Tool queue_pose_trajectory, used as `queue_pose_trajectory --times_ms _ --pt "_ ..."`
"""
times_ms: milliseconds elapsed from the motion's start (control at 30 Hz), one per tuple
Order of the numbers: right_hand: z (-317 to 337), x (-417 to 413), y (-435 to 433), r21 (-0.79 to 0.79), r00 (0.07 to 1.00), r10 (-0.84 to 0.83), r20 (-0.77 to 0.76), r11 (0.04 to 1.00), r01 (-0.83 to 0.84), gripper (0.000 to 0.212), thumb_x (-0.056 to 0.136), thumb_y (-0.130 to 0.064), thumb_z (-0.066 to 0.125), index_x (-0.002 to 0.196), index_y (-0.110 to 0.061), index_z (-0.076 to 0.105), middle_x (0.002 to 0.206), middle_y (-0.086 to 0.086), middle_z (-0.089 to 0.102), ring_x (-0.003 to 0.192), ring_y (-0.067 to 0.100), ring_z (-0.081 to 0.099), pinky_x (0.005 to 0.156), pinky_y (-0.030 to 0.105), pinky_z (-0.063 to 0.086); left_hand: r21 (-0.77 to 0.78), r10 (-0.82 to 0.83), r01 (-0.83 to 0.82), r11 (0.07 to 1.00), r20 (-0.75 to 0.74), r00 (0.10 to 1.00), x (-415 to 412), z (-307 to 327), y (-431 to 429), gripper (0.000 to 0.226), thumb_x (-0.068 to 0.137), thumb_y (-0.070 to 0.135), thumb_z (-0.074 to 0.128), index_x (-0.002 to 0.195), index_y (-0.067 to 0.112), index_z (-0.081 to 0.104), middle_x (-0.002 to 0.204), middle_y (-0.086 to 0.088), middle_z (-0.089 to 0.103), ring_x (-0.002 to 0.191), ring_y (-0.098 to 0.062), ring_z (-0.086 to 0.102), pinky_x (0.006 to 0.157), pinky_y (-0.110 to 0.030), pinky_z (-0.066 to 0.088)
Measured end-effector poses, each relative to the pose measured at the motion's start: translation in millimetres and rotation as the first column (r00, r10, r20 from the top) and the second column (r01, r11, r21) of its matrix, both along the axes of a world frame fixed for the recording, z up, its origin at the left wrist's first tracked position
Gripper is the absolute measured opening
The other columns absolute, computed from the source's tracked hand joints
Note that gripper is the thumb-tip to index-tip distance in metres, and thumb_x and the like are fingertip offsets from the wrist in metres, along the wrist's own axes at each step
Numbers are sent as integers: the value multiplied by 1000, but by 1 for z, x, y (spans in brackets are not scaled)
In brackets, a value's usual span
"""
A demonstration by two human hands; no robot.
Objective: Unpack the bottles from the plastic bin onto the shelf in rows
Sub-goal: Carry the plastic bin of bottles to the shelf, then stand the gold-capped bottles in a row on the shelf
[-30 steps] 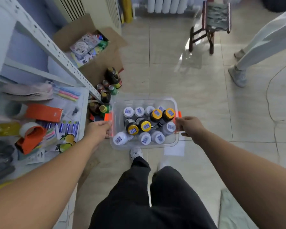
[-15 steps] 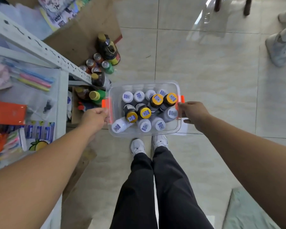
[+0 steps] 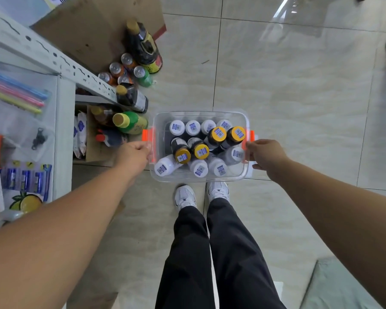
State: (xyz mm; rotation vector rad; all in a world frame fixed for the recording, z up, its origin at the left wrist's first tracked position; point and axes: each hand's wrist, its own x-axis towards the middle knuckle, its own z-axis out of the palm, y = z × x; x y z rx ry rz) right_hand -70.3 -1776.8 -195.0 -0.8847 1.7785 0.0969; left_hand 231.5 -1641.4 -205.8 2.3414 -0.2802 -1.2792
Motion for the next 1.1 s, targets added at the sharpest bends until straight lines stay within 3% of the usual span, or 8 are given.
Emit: queue_pose_trajectory --times_ms 233,367,500,600,733,800,933,1100 --pt "-7 7 -3 -31 997 71 -20 997 -72 18 94 -25 61 82 -14 69 91 15 74 83 26 66 73 39 58 52 -9 8 999 26 1000 0 -10 2 18 100 22 57 111 18 72 85 3 70 76 -12 66 93 -42 57" --pt "-3 10 -4 -56 985 154 -81 986 -159 30 91 -24 58 85 3 69 76 18 64 70 26 56 64 35 47 95 -119 116 989 29 992 2 -4 0 25 98 22 59 119 15 71 104 -3 73 96 -25 69 96 -41 54" --pt "17 26 2 -398 948 219 -231 868 -297 19 90 -25 59 105 -15 61 98 2 59 88 21 55 76 30 43 57 -255 249 967 248 935 -2 14 -1 33 92 26 67 122 12 66 116 -5 67 106 -24 64 98 -39 50" --pt "36 51 21 -588 903 398 -163 695 -413 25 87 -21 64 111 -13 61 108 4 58 98 22 56 83 36 47 -72 -377 421 904 331 865 -15 30 0 34 87 29 73 116 13 66 112 -5 60 100 -22 64 93 -40 52" --pt "41 82 47 -539 700 691 -179 527 -657 37 87 -31 65 122 -20 60 116 1 57 105 22 56 80 39 52 -33 -636 675 737 304 710 -31 35 -1 53 80 39 79 125 19 61 125 -1 57 111 -19 57 90 -30 45" --pt "36 93 54 -455 655 723 -220 518 -725 46 88 -35 62 131 -23 54 123 3 57 107 26 58 78 40 53 5 -700 734 679 304 646 -36 33 -3 58 78 38 80 129 21 58 129 0 56 115 -21 55 86 -30 42" --pt "19 108 63 -296 703 675 -224 640 -709 48 87 -32 59 133 -21 49 118 8 64 107 31 60 78 40 52 26 -733 762 647 293 613 -44 23 -5 55 80 30 78 130 21 58 129 -1 58 113 -25 59 87 -35 48" --pt "1 118 62 -282 717 647 -259 660 -697 44 86 -23 59 129 -16 51 113 10 67 104 33 63 71 36 45 36 -766 799 600 315 560 -48 7 -11 56 83 23 73 136 21 53 135 -2 56 111 -29 61 84 -37 51"
